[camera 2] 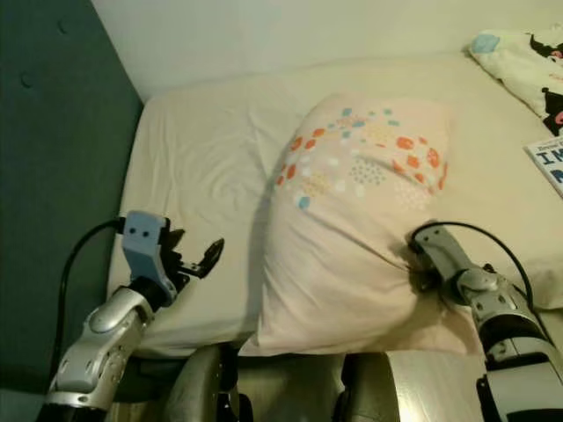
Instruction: Clean up the room
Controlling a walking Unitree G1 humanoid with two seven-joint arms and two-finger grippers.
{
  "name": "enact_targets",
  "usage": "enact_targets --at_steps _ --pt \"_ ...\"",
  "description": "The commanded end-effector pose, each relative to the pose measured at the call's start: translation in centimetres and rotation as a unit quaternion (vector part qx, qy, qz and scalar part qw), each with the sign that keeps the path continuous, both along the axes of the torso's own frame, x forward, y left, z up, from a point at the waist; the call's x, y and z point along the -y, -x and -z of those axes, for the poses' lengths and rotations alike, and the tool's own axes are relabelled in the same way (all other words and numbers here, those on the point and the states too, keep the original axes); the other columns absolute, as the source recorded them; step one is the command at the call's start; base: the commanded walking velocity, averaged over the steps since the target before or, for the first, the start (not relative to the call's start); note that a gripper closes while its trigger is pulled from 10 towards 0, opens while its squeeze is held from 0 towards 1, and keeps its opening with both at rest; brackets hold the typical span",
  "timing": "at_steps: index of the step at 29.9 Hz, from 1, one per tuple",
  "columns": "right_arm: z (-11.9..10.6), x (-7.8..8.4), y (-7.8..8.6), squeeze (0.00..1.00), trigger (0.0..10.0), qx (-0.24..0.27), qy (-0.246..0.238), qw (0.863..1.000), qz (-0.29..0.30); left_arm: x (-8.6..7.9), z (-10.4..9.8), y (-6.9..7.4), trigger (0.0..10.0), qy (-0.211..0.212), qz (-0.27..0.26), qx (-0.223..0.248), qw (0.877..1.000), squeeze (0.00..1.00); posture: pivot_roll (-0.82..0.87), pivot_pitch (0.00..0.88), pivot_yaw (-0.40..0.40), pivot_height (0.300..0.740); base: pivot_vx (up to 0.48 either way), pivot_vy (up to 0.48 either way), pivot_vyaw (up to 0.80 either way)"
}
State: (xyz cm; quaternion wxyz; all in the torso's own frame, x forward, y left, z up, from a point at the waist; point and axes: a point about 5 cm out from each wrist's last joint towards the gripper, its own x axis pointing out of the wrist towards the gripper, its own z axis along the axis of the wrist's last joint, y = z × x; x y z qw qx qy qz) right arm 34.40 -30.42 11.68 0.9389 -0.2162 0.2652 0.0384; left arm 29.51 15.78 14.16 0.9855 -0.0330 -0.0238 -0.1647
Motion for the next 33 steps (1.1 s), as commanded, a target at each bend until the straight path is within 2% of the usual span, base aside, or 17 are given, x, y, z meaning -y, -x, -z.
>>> enact_targets --at_steps 1,2,3,5,6,8,9,10,12,17,20,26,28,29,30,32,33 --pt "-1.3 -0.5 -0.8 0.25 10.0 0.047 -0.046 0.998 0.009 0.0 0.7 0.3 10.0 0.006 0.005 -0.021 1.0 0.0 0.04 0.211 0.035 0.601 0.0 0.0 0.0" --pt "-1.3 -0.9 -1.0 0.25 10.0 0.049 -0.065 0.997 0.002 -0.1 0.8 0.3 10.0 0.005 0.003 -0.024 1.0 0.0 0.04 0.211 0.035 0.601 0.0 0.0 0.0" --pt "-1.4 -1.3 -1.1 1.0 10.0 0.052 -0.081 0.995 -0.003 -0.2 0.9 0.3 10.0 0.009 0.002 -0.03 1.0 0.0 0.04 0.211 0.034 0.601 0.0 0.0 0.0" --pt "-1.8 -1.8 -1.4 1.0 10.0 0.051 -0.11 0.992 -0.022 -0.5 1.1 0.3 10.0 0.006 -0.001 -0.034 0.999 0.07 0.05 0.213 0.028 0.601 0.0 0.0 0.0" --pt "-2.3 -1.9 -1.5 1.0 10.0 0.048 -0.112 0.992 -0.039 -0.7 1.2 0.2 10.0 0.002 -0.006 -0.038 0.999 0.29 0.05 0.213 0.023 0.601 0.0 0.0 0.0" --pt "-2.3 -1.9 -1.5 1.0 10.0 0.048 -0.112 0.992 -0.039 -0.7 1.2 0.2 10.0 0.002 -0.006 -0.038 0.999 0.29 0.05 0.213 0.023 0.601 0.0 0.0 0.0" --pt "-3.3 -1.8 -1.3 1.0 10.0 0.026 -0.115 0.989 -0.089 -1.2 1.3 0.2 10.0 -0.004 -0.016 -0.044 0.999 0.75 0.05 0.217 0.016 0.601 0.0 0.0 0.0" --pt "-3.3 -1.8 -1.3 1.0 10.0 0.026 -0.115 0.989 -0.089 -1.2 1.3 0.2 10.0 -0.004 -0.016 -0.044 0.999 0.75 0.05 0.217 0.016 0.601 0.0 0.0 0.0" --pt "-4.6 -1.2 -0.5 1.0 10.0 0.005 -0.117 0.985 -0.129 -1.7 1.4 0.1 10.0 -0.002 -0.023 -0.051 0.998 1.0 0.05 0.218 0.017 0.601 0.0 0.0 0.0" --pt "-6.0 -0.1 1.0 1.0 10.0 -0.021 -0.104 0.978 -0.178 -2.0 1.4 0.1 10.0 0.005 -0.025 -0.053 0.998 1.0 0.04 0.218 0.02 0.601 0.0 0.0 0.0" --pt "-6.7 0.7 3.6 1.0 10.0 -0.076 -0.069 0.963 -0.249 -2.0 1.5 0.0 10.0 0.012 -0.019 -0.056 0.998 1.0 0.03 0.218 0.025 0.601 0.0 0.0 0.0" --pt "-7.0 1.3 4.8 1.0 10.0 -0.095 -0.066 0.957 -0.265 -1.7 1.4 -0.1 10.0 0.016 -0.013 -0.058 0.998 1.0 0.03 0.218 0.027 0.601 0.0 0.0 0.0" --pt "-9.9 2.6 2.3 1.0 10.0 0.045 -0.115 0.979 -0.164 -1.6 1.3 -0.3 10.0 0.029 -0.006 -0.057 0.998 1.0 0.03 0.217 0.028 0.601 0.0 0.0 0.0" --pt "-11.5 3.3 1.0 1.0 10.0 0.134 -0.155 0.975 -0.083 -1.5 1.3 -0.6 10.0 0.038 -0.003 -0.059 0.997 1.0 0.02 0.217 0.027 0.601 0.0 0.0 0.0" --pt "-11.5 3.3 1.0 1.0 10.0 0.134 -0.155 0.975 -0.083 -1.5 1.3 -0.6 10.0 0.038 -0.003 -0.059 0.997 1.0 0.02 0.217 0.027 0.601 0.0 0.0 0.0" --pt "-12.5 3.9 0.2 1.0 10.0 0.204 -0.188 0.96 -0.013 -1.5 1.3 -0.8 10.0 0.046 0.0 -0.062 0.997 1.0 0.02 0.218 0.027 0.601 0.0 0.0 0.0" --pt "-12.8 4.2 -0.1 1.0 10.0 0.252 -0.225 0.94 0.041 -1.3 1.2 -1.1 10.0 0.062 0.002 -0.066 0.996 1.0 0.03 0.219 0.027 0.601 0.0 0.0 0.0"
